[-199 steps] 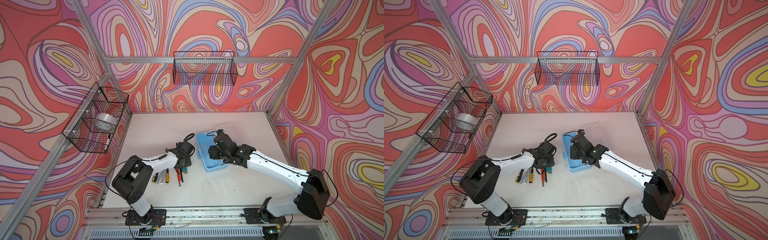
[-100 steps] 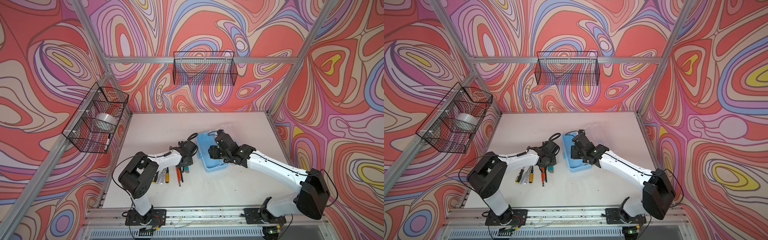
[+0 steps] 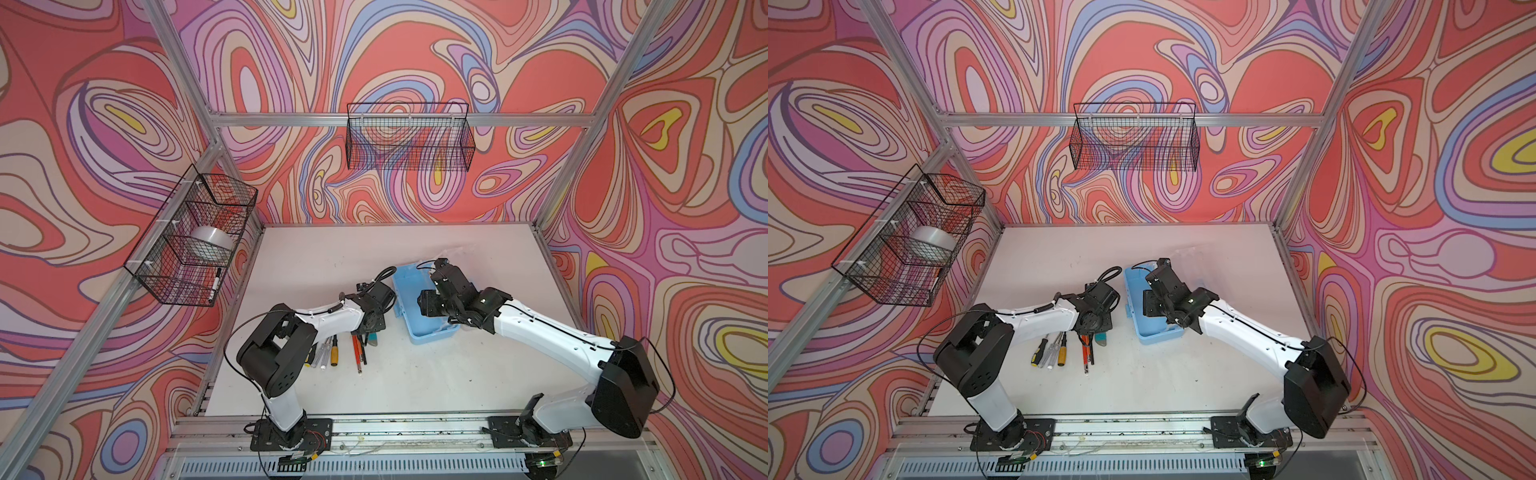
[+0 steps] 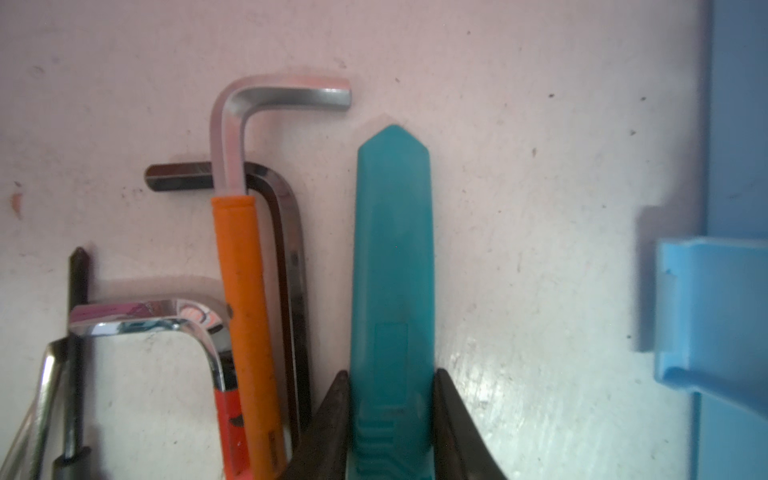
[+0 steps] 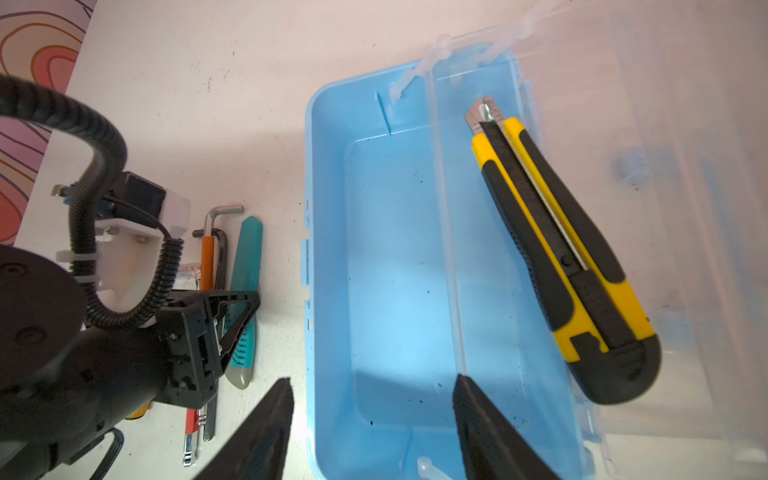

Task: Pack the tool kit
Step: 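Carry the teal scraper with the left gripper over the box beside the knife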

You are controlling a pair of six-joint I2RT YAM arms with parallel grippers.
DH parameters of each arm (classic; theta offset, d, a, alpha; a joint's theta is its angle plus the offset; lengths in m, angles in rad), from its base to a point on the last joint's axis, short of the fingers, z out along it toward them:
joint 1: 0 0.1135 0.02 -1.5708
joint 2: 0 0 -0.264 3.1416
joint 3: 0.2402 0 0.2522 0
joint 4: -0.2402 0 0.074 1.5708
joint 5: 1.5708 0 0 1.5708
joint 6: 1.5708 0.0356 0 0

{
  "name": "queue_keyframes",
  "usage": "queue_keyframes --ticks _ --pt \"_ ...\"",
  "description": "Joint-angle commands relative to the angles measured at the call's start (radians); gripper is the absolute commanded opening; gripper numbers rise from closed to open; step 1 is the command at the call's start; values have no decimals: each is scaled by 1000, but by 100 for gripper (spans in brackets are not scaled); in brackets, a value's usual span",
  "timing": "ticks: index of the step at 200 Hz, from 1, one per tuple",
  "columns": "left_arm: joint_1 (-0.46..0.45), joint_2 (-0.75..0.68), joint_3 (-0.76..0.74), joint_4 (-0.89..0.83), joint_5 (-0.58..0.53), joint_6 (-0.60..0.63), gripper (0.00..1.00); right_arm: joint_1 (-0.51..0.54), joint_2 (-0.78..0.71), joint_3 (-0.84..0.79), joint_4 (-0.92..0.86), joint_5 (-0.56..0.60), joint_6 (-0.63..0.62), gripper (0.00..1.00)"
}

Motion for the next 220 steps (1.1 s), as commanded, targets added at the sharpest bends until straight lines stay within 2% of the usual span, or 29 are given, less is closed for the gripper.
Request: queue_keyframes --ticks 1,46,94,137,155,185,220 --pt "-2 5 7 -36 -15 -6 27 -5 6 4 4 2 -11 65" --pt "-4 -60 14 -66 -13 11 22 -10 -1 11 -7 30 -14 65" --pt "-6 -196 3 -107 14 -3 19 -23 -27 1 -10 63 -3 65" --pt "-67 -330 73 -88 58 -14 19 -56 -122 -10 -33 137 -18 65" --pt "-115 -286 175 -67 84 2 19 -80 -156 42 -107 206 -61 66" --pt "-167 -110 368 -9 154 25 18 -101 -260 66 -152 289 -101 66" --pt "-177 86 536 75 243 -8 17 -108 -342 53 -180 304 -90 65"
